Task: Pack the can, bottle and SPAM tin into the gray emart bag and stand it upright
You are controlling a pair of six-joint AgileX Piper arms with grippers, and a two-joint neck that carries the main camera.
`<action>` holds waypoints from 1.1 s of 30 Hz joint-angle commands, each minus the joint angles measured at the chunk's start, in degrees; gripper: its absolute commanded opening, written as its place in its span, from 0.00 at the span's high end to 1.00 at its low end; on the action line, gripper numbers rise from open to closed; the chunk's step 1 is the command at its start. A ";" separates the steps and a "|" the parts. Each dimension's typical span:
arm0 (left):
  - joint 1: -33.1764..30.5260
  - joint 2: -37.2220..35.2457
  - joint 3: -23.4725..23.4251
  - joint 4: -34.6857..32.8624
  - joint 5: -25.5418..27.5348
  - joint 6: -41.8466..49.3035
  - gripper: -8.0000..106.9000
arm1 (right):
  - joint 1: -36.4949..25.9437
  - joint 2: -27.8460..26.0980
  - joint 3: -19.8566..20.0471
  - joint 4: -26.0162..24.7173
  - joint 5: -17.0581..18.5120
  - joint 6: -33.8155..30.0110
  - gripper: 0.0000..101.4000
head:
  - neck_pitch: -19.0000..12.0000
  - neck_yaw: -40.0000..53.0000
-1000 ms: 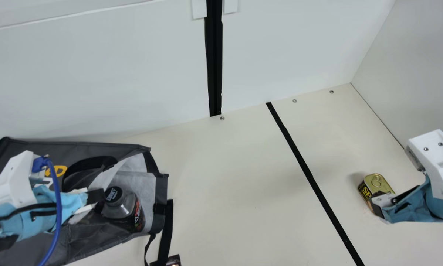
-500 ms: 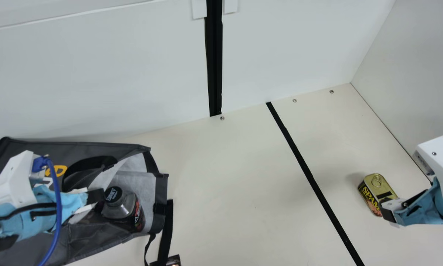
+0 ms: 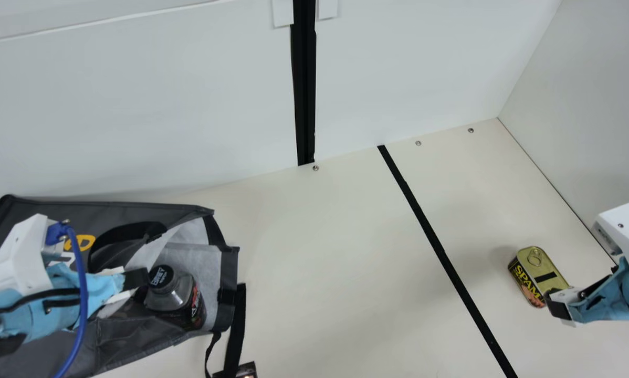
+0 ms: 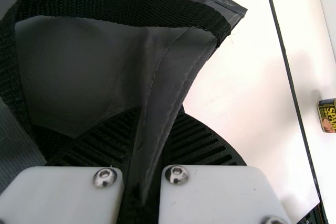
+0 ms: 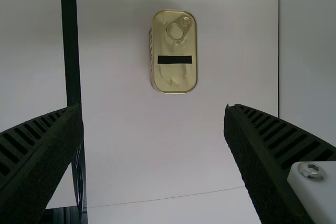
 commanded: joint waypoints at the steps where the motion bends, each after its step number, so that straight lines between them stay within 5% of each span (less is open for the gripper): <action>1: 0.00 0.00 0.00 0.00 0.00 0.00 1.00 | -0.16 0.61 0.22 -0.16 -0.30 -0.29 0.06 | -1.30 -0.05; 33: 0.00 0.00 0.00 0.00 0.00 0.00 1.00 | 4.77 17.67 -0.22 -2.00 -11.63 1.87 0.06 | -1.30 -0.05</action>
